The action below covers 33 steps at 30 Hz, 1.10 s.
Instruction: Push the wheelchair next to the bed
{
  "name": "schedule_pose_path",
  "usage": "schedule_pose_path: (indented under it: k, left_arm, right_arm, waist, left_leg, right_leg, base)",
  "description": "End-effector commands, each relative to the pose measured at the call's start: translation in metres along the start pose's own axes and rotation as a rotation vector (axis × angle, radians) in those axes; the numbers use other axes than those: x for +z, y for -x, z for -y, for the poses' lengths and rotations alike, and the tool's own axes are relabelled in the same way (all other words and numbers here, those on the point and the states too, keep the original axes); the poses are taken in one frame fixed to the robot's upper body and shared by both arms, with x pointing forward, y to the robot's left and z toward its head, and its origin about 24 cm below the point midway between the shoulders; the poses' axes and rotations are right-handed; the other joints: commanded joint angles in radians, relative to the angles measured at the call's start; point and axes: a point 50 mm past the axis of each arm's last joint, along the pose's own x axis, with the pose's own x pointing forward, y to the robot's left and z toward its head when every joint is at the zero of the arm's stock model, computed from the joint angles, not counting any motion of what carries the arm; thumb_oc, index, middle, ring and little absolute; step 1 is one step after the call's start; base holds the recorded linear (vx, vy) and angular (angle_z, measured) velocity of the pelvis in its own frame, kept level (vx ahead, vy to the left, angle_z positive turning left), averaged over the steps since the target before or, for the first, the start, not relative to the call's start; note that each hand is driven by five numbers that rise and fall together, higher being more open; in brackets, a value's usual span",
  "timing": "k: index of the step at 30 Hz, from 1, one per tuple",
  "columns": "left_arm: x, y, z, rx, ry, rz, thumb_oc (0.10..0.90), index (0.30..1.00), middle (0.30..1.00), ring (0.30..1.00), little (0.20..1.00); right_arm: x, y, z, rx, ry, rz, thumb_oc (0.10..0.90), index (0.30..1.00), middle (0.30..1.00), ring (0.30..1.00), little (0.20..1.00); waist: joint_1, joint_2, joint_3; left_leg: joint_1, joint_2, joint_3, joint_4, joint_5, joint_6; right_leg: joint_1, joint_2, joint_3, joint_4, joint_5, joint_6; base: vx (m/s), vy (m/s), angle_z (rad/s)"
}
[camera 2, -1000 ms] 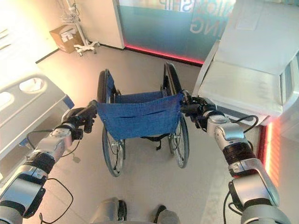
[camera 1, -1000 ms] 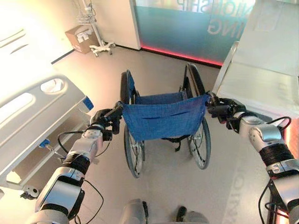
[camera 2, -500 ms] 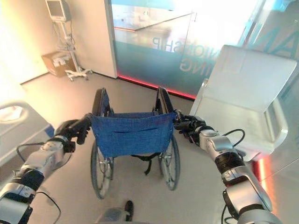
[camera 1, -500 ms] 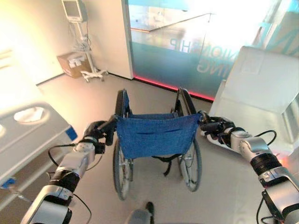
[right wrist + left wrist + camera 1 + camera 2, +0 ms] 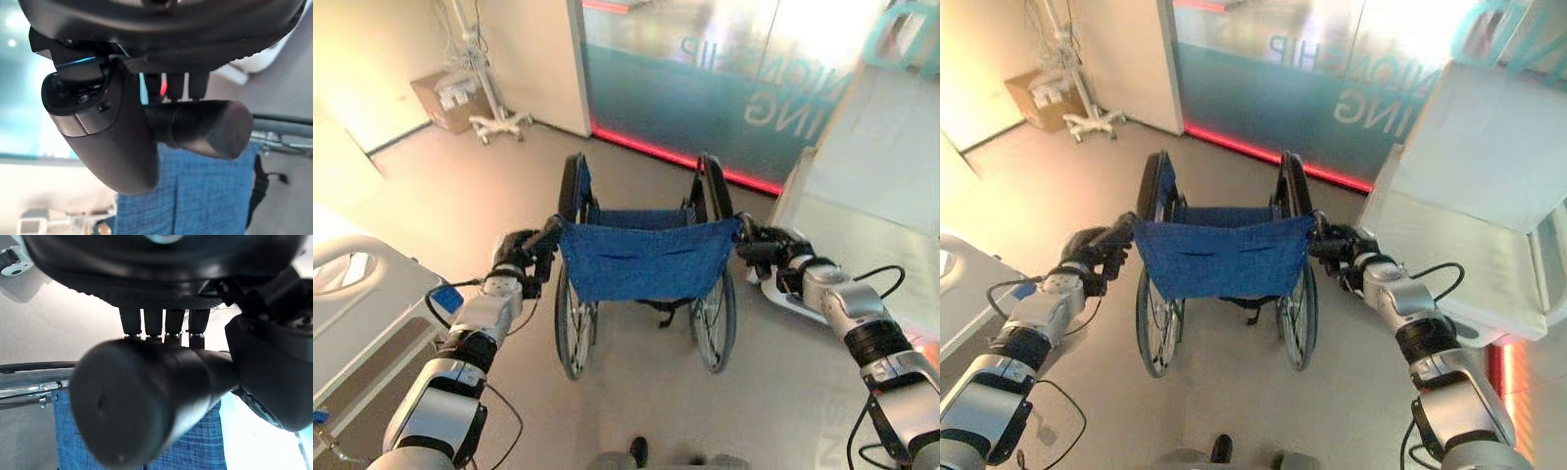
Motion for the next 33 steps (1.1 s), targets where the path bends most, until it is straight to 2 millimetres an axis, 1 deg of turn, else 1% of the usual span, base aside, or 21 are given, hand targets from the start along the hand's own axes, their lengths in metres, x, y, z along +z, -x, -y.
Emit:
schedule_pose_path:
  k: [1, 3, 5, 7, 8, 10, 11, 12, 14, 16, 17, 18, 20, 22, 23, 25, 27, 29, 31, 32, 33]
  left_arm:
    - [0.004, 0.008, -0.007, -0.056, 0.071, 0.068, 0.4, 0.3, 0.3, 0.3, 0.3]
    - [0.003, 0.008, -0.008, -0.065, 0.057, 0.069, 0.4, 0.3, 0.3, 0.3, 0.3]
    - [0.001, 0.007, -0.011, -0.062, 0.041, 0.064, 0.4, 0.3, 0.3, 0.3, 0.3]
    - [-0.002, 0.006, -0.012, -0.057, 0.053, 0.05, 0.4, 0.3, 0.3, 0.3, 0.3]
    - [-0.003, 0.006, -0.015, -0.041, 0.061, 0.04, 0.4, 0.3, 0.3, 0.3, 0.3]
    - [-0.008, 0.005, -0.02, -0.009, 0.084, 0.019, 0.4, 0.3, 0.3, 0.3, 0.3]
    - [-0.011, 0.005, -0.021, 0.003, 0.098, 0.013, 0.4, 0.3, 0.3, 0.3, 0.3]
    - [-0.013, 0.006, -0.021, 0.012, 0.121, 0.013, 0.4, 0.3, 0.3, 0.3, 0.3]
    - [-0.014, 0.007, -0.02, 0.009, 0.152, 0.021, 0.4, 0.3, 0.3, 0.3, 0.3]
    - [-0.013, 0.007, -0.02, 0.006, 0.159, 0.026, 0.4, 0.3, 0.3, 0.3, 0.3]
    - [-0.009, 0.008, -0.016, -0.017, 0.164, 0.05, 0.4, 0.3, 0.3, 0.3, 0.3]
    - [-0.007, 0.007, -0.017, -0.022, 0.163, 0.057, 0.4, 0.3, 0.3, 0.3, 0.3]
    - [-0.001, 0.005, -0.018, -0.037, 0.167, 0.069, 0.4, 0.3, 0.3, 0.3, 0.3]
    - [0.001, 0.004, -0.011, -0.055, 0.168, 0.07, 0.4, 0.3, 0.3, 0.3, 0.3]
    - [0.0, 0.005, -0.004, -0.071, 0.16, 0.07, 0.4, 0.3, 0.3, 0.3, 0.3]
    - [0.001, 0.007, 0.0, -0.086, 0.152, 0.073, 0.4, 0.3, 0.3, 0.3, 0.3]
    - [-0.001, 0.011, -0.003, -0.1, 0.15, 0.074, 0.4, 0.3, 0.3, 0.3, 0.3]
    - [-0.004, 0.015, -0.008, -0.105, 0.151, 0.068, 0.4, 0.3, 0.3, 0.3, 0.3]
    - [-0.01, 0.017, -0.015, -0.085, 0.149, 0.061, 0.4, 0.3, 0.3, 0.3, 0.3]
    - [-0.011, 0.017, -0.016, -0.083, 0.149, 0.06, 0.4, 0.3, 0.3, 0.3, 0.3]
    - [-0.013, 0.018, -0.016, -0.076, 0.139, 0.059, 0.4, 0.3, 0.3, 0.3, 0.3]
  right_arm:
    - [0.042, 0.003, -0.051, 0.282, -0.114, 0.188, 0.4, 0.3, 0.3, 0.3, 0.3]
    - [0.042, 0.003, -0.051, 0.271, -0.133, 0.179, 0.4, 0.3, 0.3, 0.3, 0.3]
    - [0.041, 0.002, -0.051, 0.253, -0.146, 0.168, 0.4, 0.3, 0.3, 0.3, 0.3]
    - [0.04, 0.0, -0.05, 0.246, -0.152, 0.16, 0.4, 0.3, 0.3, 0.3, 0.3]
    - [0.04, 0.0, -0.05, 0.253, -0.15, 0.157, 0.4, 0.3, 0.3, 0.3, 0.3]
    - [0.04, -0.001, -0.054, 0.281, -0.14, 0.146, 0.4, 0.3, 0.3, 0.3, 0.3]
    - [0.04, -0.002, -0.056, 0.289, -0.112, 0.142, 0.4, 0.3, 0.3, 0.3, 0.3]
    - [0.04, -0.002, -0.057, 0.291, -0.083, 0.143, 0.4, 0.3, 0.3, 0.3, 0.3]
    - [0.042, -0.001, -0.054, 0.284, -0.062, 0.153, 0.4, 0.3, 0.3, 0.3, 0.3]
    - [0.044, -0.001, -0.052, 0.281, -0.06, 0.157, 0.4, 0.3, 0.3, 0.3, 0.3]
    - [0.048, 0.001, -0.045, 0.264, -0.046, 0.175, 0.4, 0.3, 0.3, 0.3, 0.3]
    - [0.049, 0.001, -0.044, 0.258, -0.042, 0.179, 0.4, 0.3, 0.3, 0.3, 0.3]
    - [0.054, -0.001, -0.045, 0.248, -0.037, 0.185, 0.4, 0.3, 0.3, 0.3, 0.3]
    - [0.053, -0.002, -0.046, 0.239, -0.042, 0.184, 0.4, 0.3, 0.3, 0.3, 0.3]
    - [0.05, -0.002, -0.049, 0.234, -0.042, 0.179, 0.4, 0.3, 0.3, 0.3, 0.3]
    - [0.046, -0.001, -0.047, 0.228, -0.042, 0.176, 0.4, 0.3, 0.3, 0.3, 0.3]
    - [0.041, 0.0, -0.038, 0.229, -0.038, 0.169, 0.4, 0.3, 0.3, 0.3, 0.3]
    - [0.038, -0.001, -0.033, 0.237, -0.036, 0.161, 0.4, 0.3, 0.3, 0.3, 0.3]
    - [0.036, -0.005, -0.039, 0.265, -0.011, 0.149, 0.4, 0.3, 0.3, 0.3, 0.3]
    - [0.035, -0.006, -0.041, 0.269, -0.009, 0.146, 0.4, 0.3, 0.3, 0.3, 0.3]
    - [0.033, -0.008, -0.045, 0.279, -0.019, 0.136, 0.4, 0.3, 0.3, 0.3, 0.3]
  waist:
    - [0.044, -0.085, 0.019]
    - [0.045, -0.086, 0.026]
    - [0.048, -0.103, 0.022]
    - [0.05, -0.112, 0.007]
    - [0.047, -0.111, -0.004]
    - [0.045, -0.099, -0.022]
    - [0.045, -0.098, -0.032]
    - [0.051, -0.103, -0.029]
    - [0.058, -0.1, -0.011]
    - [0.056, -0.102, -0.009]
    - [0.056, -0.093, 0.018]
    - [0.056, -0.091, 0.022]
    - [0.064, -0.08, 0.035]
    - [0.072, -0.057, 0.03]
    - [0.084, -0.047, 0.029]
    - [0.102, -0.046, 0.031]
    - [0.122, -0.048, 0.033]
    - [0.134, -0.049, 0.027]
    - [0.167, -0.04, 0.01]
    - [0.171, -0.042, 0.008]
    - [0.189, -0.059, -0.005]
  left_leg:
    - [0.09, -0.031, 0.198, 0.138, -0.203, -0.073]
    - [0.106, -0.023, 0.185, 0.156, -0.226, -0.076]
    - [0.093, -0.018, 0.182, 0.241, -0.274, -0.088]
    - [0.079, -0.007, 0.177, 0.331, -0.276, -0.113]
    - [0.078, 0.011, 0.178, 0.373, -0.253, -0.133]
    - [0.06, 0.041, 0.192, 0.527, -0.14, -0.178]
    - [0.012, 0.034, 0.202, 0.653, -0.039, -0.21]
    - [-0.077, 0.025, 0.23, 0.85, 0.037, -0.24]
    - [-0.21, 0.054, 0.267, 1.009, 0.057, -0.261]
    - [-0.243, 0.064, 0.278, 1.023, 0.064, -0.263]
    - [-0.282, 0.117, 0.313, 0.846, 0.067, -0.249]
    - [-0.279, 0.124, 0.325, 0.773, 0.07, -0.244]
    - [-0.24, 0.143, 0.369, 0.522, 0.101, -0.234]
    - [-0.236, 0.141, 0.382, 0.306, 0.144, -0.24]
    - [-0.242, 0.143, 0.389, 0.152, 0.207, -0.251]
    - [-0.28, 0.163, 0.411, 0.056, 0.272, -0.261]
    - [-0.319, 0.174, 0.432, 0.043, 0.293, -0.261]
    - [-0.319, 0.149, 0.437, 0.049, 0.271, -0.264]
    - [-0.296, 0.105, 0.416, 0.048, 0.252, -0.218]
    - [-0.294, 0.099, 0.41, 0.056, 0.243, -0.212]
    - [-0.285, 0.078, 0.408, 0.095, 0.169, -0.176]
  right_leg:
    - [-0.065, -0.173, 0.017, -0.117, 0.271, 0.063]
    - [-0.07, -0.187, 0.012, -0.103, 0.273, 0.061]
    - [-0.034, -0.198, 0.004, -0.069, 0.264, 0.063]
    - [-0.008, -0.201, 0.004, -0.03, 0.255, 0.059]
    - [-0.001, -0.193, -0.002, 0.002, 0.239, 0.056]
    - [0.017, -0.171, -0.038, 0.053, 0.205, 0.031]
    - [0.042, -0.166, -0.068, 0.047, 0.185, 0.006]
    - [0.086, -0.161, -0.098, 0.042, 0.146, -0.031]
    - [0.143, -0.145, -0.134, 0.036, 0.106, -0.072]
    - [0.153, -0.143, -0.144, 0.034, 0.097, -0.081]
    - [0.204, -0.11, -0.143, 0.018, 0.075, -0.094]
    - [0.214, -0.099, -0.138, 0.014, 0.071, -0.094]
    - [0.251, -0.065, -0.116, 0.0, 0.059, -0.093]
    - [0.269, -0.027, -0.107, -0.008, 0.055, -0.089]
    - [0.295, -0.003, -0.099, -0.016, 0.048, -0.088]
    - [0.325, 0.016, -0.096, -0.014, 0.031, -0.096]
    - [0.342, 0.03, -0.101, 0.014, -0.005, -0.111]
    - [0.359, 0.042, -0.106, 0.052, -0.057, -0.118]
    - [0.372, 0.066, -0.099, 0.079, -0.086, -0.126]
    - [0.374, 0.067, -0.097, 0.085, -0.092, -0.125]
    - [0.387, 0.06, -0.094, 0.11, -0.12, -0.116]
  base:
    - [0.47, -0.21, 0.7]
    - [0.45, -0.238, 0.52]
    - [0.53, -0.349, 0.75]
    - [0.44, -0.296, 1.03]
    - [0.46, -0.267, 1.23]
    - [0.41, -0.22, 0.98]
    - [0.36, -0.209, 0.82]
    - [0.34, -0.219, 0.79]
    - [0.24, -0.143, 0.38]
    - [0.24, -0.055, 0.06]
    - [0.39, -0.029, 0.06]
    - [0.58, -0.019, 0.33]
    - [0.46, 0.038, 0.37]
    - [0.51, 0.077, 0.16]
    - [0.5, 0.067, 0.19]
    - [0.5, 0.055, 0.11]
    - [0.51, 0.064, -0.02]
    - [0.51, 0.097, -0.12]
    - [0.47, 0.192, -0.14]
    - [0.49, 0.191, -0.39]
    - [0.48, 0.164, -0.61]
